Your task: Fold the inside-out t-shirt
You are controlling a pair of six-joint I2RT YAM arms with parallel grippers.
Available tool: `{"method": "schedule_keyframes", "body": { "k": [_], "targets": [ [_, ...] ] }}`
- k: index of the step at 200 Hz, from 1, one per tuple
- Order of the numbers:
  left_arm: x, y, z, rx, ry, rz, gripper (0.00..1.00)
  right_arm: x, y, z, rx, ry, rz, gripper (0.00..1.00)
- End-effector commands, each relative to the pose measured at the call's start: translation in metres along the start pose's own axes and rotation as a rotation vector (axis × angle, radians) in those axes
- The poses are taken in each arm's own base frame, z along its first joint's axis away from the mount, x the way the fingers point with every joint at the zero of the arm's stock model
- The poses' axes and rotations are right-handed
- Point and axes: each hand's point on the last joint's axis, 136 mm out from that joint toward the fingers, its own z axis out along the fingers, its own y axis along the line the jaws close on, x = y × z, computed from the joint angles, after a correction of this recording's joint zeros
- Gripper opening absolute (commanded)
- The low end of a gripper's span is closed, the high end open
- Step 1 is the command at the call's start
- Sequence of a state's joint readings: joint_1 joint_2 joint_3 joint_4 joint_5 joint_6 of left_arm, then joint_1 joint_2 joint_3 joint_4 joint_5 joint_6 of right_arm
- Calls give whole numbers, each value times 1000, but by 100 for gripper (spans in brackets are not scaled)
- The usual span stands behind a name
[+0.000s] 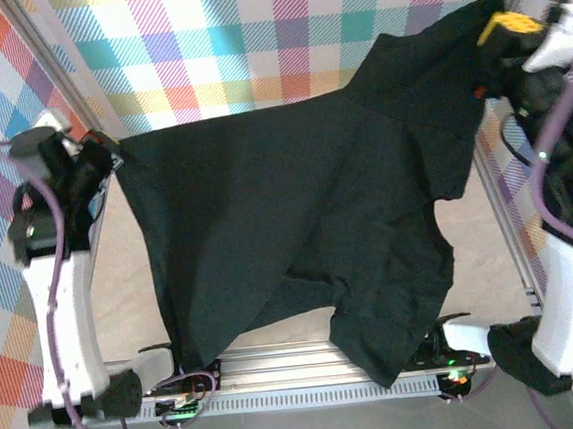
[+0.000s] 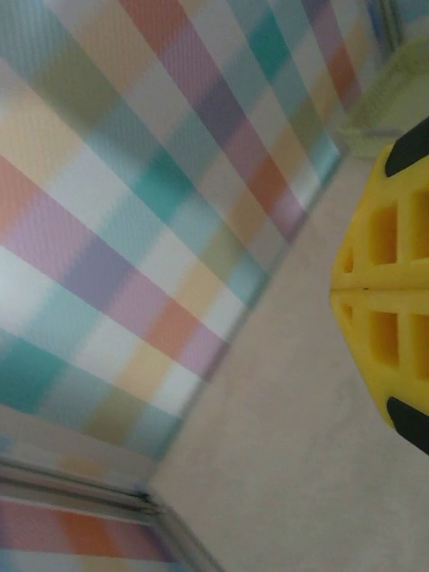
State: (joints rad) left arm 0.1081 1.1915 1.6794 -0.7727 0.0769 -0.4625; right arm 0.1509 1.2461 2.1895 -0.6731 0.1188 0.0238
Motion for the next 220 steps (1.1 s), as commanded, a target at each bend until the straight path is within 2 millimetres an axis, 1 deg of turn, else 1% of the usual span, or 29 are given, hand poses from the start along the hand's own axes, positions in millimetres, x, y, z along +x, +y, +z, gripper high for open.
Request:
{"method": "schedule_keyframes", "body": {
  "k": [1,16,28,36,50,67,79,89,101,112,116,121,126,129,131,144,162,180,194,205,215,220],
  "targets": [
    [11,5,18,12,108,-30,0,8,-15,21,82,-11,-85,0],
    [12,-3,28,85,180,-85,0,17,-26,30,144,17,-111,0],
    [11,-7,31,132,223,-121,0,22,-27,34,151,25,-117,0],
    [12,-6,32,138,241,-132,0,28,-26,36,141,34,-157,0],
    [15,-2,31,120,266,-143,0,39,-24,36,127,47,-165,0],
    [18,-2,28,143,270,-164,0,51,-27,34,138,60,-161,0],
    [16,-5,23,182,252,-181,0,57,-31,31,161,65,-152,0],
    [11,-10,15,211,221,-180,0,57,-33,27,173,64,-143,0],
    [2,-16,0,235,167,-165,0,52,-34,18,177,44,-136,0],
    [-7,-23,-16,259,109,-142,0,41,-33,6,175,10,-133,0],
    [-11,-27,-25,270,80,-131,0,34,-32,-1,174,-11,-100,0],
    [-16,-30,-34,276,50,-123,0,30,-32,-5,173,-22,-93,0],
    [-21,-33,-44,280,16,-113,0,20,-32,-15,172,-50,-83,0],
    [-23,-34,-50,281,-3,-109,0,18,-31,-18,171,-57,-80,0],
    [-25,-35,-54,282,-16,-104,0,13,-31,-23,170,-72,-75,0],
    [-37,-41,-84,287,-111,-79,0,-7,-27,-44,151,-130,-57,0],
    [-51,-47,-123,286,-230,-52,0,-32,-22,-72,123,-205,-34,0],
    [-62,-51,-156,268,-321,-34,0,-53,-18,-93,100,-255,-23,0],
    [-69,-46,-173,224,-380,-33,0,-66,-16,-106,94,-284,-22,0],
    [-73,-41,-179,187,-410,-31,0,-72,-17,-110,99,-299,-23,0],
    [-75,-38,-177,164,-412,-24,0,-76,-17,-109,100,-305,-28,0],
    [-75,-36,-172,153,-402,-22,0,-78,-17,-108,101,-305,-33,0]
  ]
}}
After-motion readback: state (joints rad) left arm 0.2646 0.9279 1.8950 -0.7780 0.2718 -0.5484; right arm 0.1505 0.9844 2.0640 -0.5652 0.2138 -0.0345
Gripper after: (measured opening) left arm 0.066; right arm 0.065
